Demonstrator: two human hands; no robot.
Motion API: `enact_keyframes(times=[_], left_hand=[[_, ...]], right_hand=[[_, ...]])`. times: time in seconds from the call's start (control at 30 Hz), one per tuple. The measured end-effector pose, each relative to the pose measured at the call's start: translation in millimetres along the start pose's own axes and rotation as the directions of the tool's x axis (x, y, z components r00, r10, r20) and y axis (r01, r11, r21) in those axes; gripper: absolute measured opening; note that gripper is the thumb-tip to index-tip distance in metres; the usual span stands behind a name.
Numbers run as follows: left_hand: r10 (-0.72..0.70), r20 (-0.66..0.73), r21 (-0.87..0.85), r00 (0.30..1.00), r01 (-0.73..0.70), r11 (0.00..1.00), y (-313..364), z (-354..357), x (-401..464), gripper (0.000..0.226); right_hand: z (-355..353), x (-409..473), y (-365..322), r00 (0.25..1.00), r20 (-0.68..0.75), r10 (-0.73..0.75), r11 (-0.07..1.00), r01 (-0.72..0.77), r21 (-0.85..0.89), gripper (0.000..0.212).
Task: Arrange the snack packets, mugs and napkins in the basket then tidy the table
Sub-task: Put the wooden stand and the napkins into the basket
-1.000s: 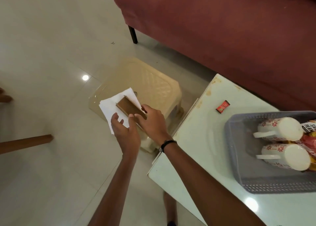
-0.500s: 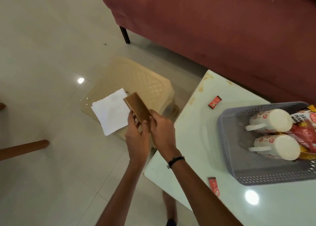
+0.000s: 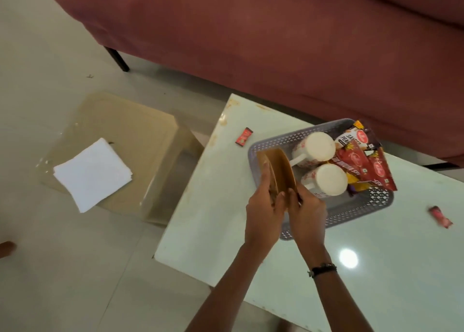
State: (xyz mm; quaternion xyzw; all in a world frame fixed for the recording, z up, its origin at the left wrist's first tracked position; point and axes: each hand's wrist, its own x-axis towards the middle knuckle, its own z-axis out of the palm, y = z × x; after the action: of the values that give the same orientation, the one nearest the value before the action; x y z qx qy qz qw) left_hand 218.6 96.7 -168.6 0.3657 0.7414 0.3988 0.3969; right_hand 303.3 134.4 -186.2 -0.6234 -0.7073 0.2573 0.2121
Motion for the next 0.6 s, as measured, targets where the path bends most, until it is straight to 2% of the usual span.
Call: enact_keyframes(times=[0.1,0.17,0.23,0.3,0.6], left_hand=[[0.012,0.050,0.100,0.999,-0.017,0.995,-14,22,5,0.060],[0.054,0.011,0.231,0.998,-0.055,0.971,-29,31,10,0.053],[0.136,-0.041,0.438,0.990,-0.105,0.893,-41,36,15,0.048],[0.189,-0.080,0.568,0.979,-0.111,0.816,-48,38,18,0.045],[0.212,-0.096,0.629,0.972,-0.106,0.770,-48,45,27,0.052]], right_hand=[[9,5,28,0.989,0.109,0.102,0.994,-0.106,0.028,0.018],[17,7,39,0.977,0.162,0.138,0.989,-0.144,0.031,0.020],[24,8,45,0.970,0.186,0.157,0.985,-0.166,0.036,0.023],[29,9,49,0.968,0.191,0.161,0.985,-0.171,0.035,0.025],[33,15,53,0.965,0.123,0.234,0.972,-0.234,-0.010,0.022]])
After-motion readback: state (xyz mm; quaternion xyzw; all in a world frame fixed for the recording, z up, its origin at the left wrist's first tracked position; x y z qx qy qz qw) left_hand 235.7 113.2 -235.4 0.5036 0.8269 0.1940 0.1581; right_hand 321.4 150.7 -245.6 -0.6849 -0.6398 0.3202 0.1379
